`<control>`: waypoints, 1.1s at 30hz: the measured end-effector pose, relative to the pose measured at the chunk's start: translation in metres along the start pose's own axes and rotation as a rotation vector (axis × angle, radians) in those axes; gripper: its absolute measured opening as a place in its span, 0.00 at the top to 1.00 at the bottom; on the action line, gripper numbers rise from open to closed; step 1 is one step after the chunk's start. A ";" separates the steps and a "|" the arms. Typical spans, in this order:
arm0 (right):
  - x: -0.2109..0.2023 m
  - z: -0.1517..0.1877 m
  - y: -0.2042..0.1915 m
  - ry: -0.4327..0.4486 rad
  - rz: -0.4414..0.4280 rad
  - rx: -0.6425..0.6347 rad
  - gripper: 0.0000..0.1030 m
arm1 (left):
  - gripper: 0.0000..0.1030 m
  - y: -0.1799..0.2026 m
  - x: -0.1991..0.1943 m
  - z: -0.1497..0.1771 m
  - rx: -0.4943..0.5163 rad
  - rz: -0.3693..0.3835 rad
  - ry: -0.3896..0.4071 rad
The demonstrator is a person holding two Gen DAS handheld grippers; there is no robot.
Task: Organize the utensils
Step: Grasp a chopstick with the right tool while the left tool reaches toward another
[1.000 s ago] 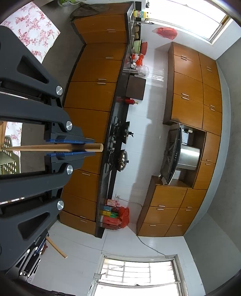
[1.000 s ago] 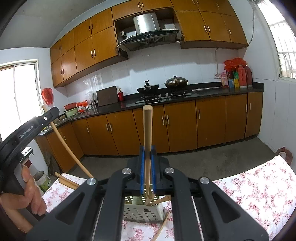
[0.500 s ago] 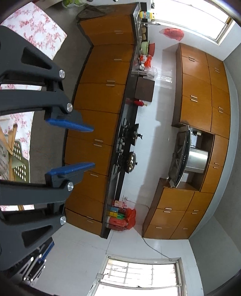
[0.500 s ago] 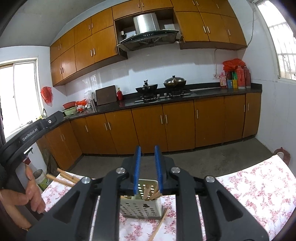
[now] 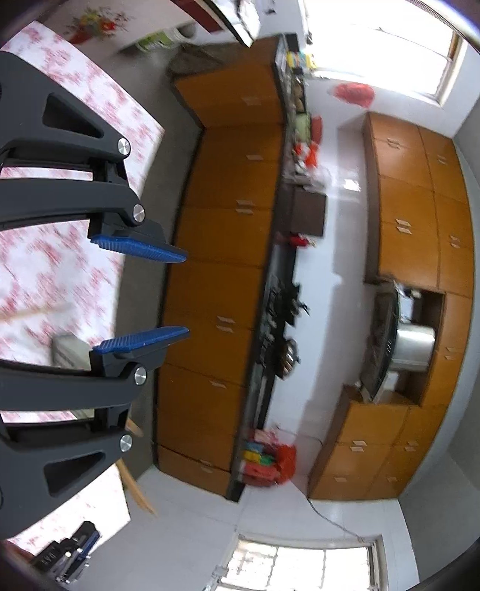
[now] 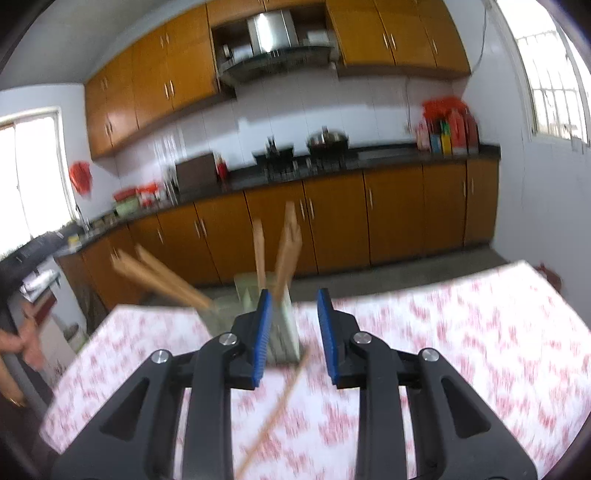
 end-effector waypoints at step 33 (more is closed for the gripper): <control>0.112 0.130 0.022 -0.372 0.265 0.071 0.92 | 0.54 -0.008 0.034 0.177 -0.065 0.094 -0.453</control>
Point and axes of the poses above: each gripper's, at about its wrist camera, not at the fingertips, and x roughly the way its jaws point, y to its right, z to its underside, the point moved 2 cm from there along x, roughly the way its jaws point, and after that the axes turned 13 degrees about z, right-handed, at the moved point
